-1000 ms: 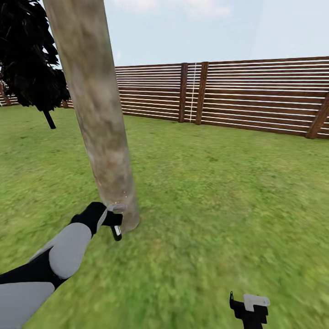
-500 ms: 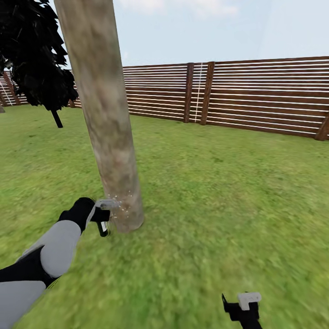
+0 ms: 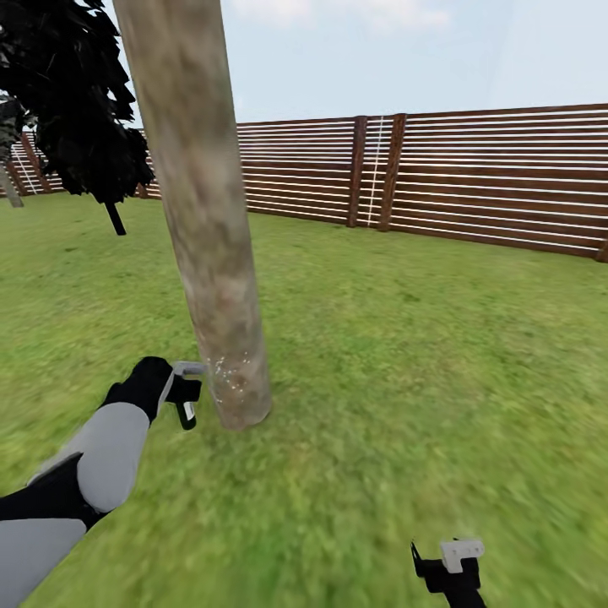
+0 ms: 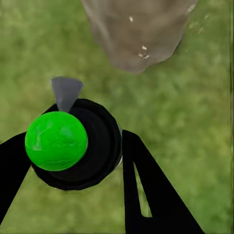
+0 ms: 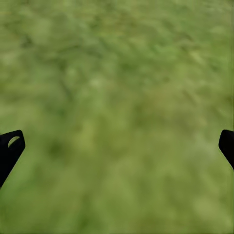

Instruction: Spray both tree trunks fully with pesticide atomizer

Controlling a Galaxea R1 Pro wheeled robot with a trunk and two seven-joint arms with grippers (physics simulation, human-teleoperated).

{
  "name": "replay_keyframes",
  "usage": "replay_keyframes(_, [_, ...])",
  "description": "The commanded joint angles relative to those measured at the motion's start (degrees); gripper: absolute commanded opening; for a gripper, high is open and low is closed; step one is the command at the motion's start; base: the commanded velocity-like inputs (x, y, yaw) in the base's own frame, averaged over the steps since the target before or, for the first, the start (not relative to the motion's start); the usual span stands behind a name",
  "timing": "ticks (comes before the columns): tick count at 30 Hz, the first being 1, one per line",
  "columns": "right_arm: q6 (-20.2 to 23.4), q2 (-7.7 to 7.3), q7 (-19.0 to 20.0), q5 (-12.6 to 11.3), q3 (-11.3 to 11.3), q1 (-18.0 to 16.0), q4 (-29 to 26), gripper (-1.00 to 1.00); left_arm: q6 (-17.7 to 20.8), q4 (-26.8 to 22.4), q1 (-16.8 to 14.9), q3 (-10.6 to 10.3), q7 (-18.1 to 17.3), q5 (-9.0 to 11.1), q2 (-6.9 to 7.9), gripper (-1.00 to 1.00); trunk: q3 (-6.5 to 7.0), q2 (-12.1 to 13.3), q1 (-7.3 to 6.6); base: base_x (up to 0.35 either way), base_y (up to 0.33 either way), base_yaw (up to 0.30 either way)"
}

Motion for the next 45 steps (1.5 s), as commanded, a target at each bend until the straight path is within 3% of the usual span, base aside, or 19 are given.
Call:
replay_keyframes(1, [-0.21,0.00,0.46,0.09,-0.48,-0.06,0.00,1.00,0.08,-0.24,-0.11,0.41,-0.48,-0.87,-0.27,-1.00,-0.05,-0.02,0.01,0.265,-0.086,0.003])
replay_keyframes(16, [-0.20,-0.02,0.68,0.09,-0.44,-0.03,0.04,1.00,0.26,-0.46,-0.52,0.50,-0.48,-0.73,-0.42,-1.00,-0.05,-0.02,0.01,0.063,-0.254,0.000])
replay_keyframes(21, [-0.20,-2.18,1.05,-0.04,-0.42,-0.05,0.33,1.00,0.26,-0.46,-0.52,0.50,-0.43,-0.73,-0.41,-1.00,-0.05,-0.02,0.01,0.000,-0.277,0.000])
replay_keyframes(34, [-0.20,-2.01,0.99,0.04,-0.31,-0.06,0.43,1.00,0.26,-0.54,-0.05,0.41,-0.35,-1.04,0.83,-1.00,-0.05,-0.02,0.01,0.027,-0.271,0.156])
replay_keyframes(45, [-0.20,-1.94,0.99,0.09,-0.31,-0.06,0.44,1.00,0.26,-0.54,0.27,0.41,-0.13,-1.08,0.74,-1.00,-0.05,-0.02,0.01,0.161,-0.215,0.096])
